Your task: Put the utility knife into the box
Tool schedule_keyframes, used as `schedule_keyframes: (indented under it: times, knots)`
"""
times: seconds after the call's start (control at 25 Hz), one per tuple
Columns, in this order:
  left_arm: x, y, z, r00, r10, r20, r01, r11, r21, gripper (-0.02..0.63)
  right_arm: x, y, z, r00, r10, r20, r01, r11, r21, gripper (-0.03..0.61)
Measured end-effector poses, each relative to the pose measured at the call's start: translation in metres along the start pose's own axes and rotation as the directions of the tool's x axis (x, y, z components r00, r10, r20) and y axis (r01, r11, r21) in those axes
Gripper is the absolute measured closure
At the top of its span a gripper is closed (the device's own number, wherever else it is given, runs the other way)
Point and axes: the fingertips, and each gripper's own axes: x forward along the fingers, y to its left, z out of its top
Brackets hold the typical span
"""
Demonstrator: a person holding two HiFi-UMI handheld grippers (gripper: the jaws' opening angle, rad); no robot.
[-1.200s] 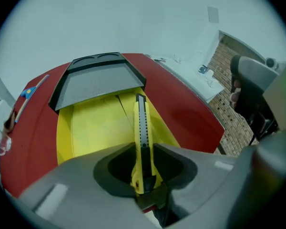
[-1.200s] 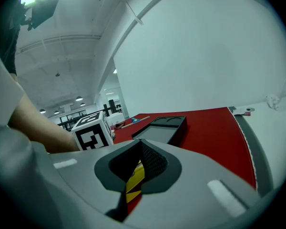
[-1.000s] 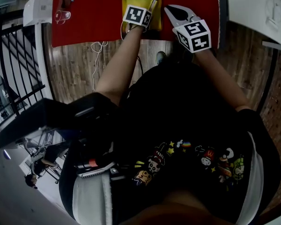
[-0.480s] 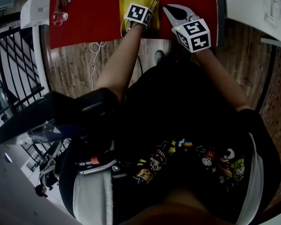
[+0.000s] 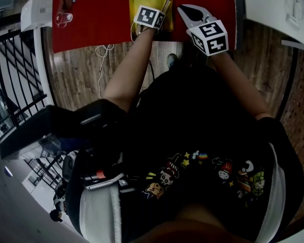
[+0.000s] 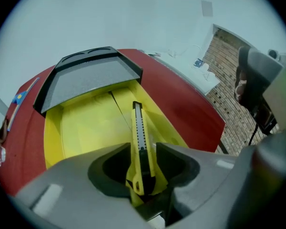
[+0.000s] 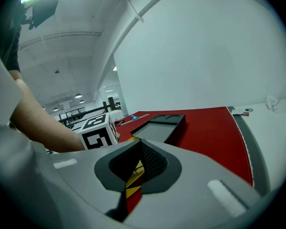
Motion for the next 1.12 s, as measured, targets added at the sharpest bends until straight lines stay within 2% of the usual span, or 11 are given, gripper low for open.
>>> schedule_keyframes:
  times: [0.2, 0.32, 0.4, 0.6, 0.76, 0.84, 1.0, 1.12]
  knots:
    - [-0.036, -0.014, 0.015, 0.996, 0.007, 0.093, -0.009, 1.0, 0.015, 0.442, 0.002, 0.001, 0.005, 1.0, -0.005, 0.0, 0.005, 1.0, -0.011, 0.554]
    - [-0.069, -0.021, 0.029, 0.98, 0.038, 0.195, -0.049, 0.998, 0.048, 0.443, 0.005, 0.004, 0.007, 1.0, -0.007, 0.001, 0.007, 1.0, -0.021, 0.554]
    - [-0.078, -0.019, 0.029, 0.966, 0.037, 0.256, -0.044, 0.999, 0.022, 0.482, 0.007, 0.006, 0.011, 1.0, -0.009, 0.001, 0.009, 1.0, -0.029, 0.554]
    - [-0.13, -0.023, 0.043, 0.895, 0.064, 0.441, -0.078, 0.997, 0.014, 0.59, 0.009, 0.014, 0.023, 1.0, -0.013, 0.002, 0.013, 0.999, -0.047, 0.554]
    - [-0.164, -0.031, 0.048, 0.844, 0.064, 0.533, -0.1, 0.994, 0.039, 0.611, 0.009, 0.022, 0.03, 1.0, -0.014, 0.009, 0.015, 0.998, -0.063, 0.554]
    - [-0.183, -0.037, 0.053, 0.802, 0.073, 0.592, -0.136, 0.989, 0.062, 0.611, 0.009, 0.027, 0.034, 1.0, -0.011, 0.017, 0.012, 0.998, -0.068, 0.554]
    - [-0.223, -0.047, 0.06, 0.672, 0.1, 0.734, -0.225, 0.971, 0.074, 0.612, 0.0, 0.036, 0.049, 0.998, -0.003, 0.065, 0.008, 0.997, -0.075, 0.554]
    - [-0.248, -0.05, 0.061, 0.587, 0.106, 0.802, -0.243, 0.969, 0.05, 0.614, -0.011, 0.044, 0.068, 0.993, -0.009, 0.12, 0.02, 0.995, -0.096, 0.555]
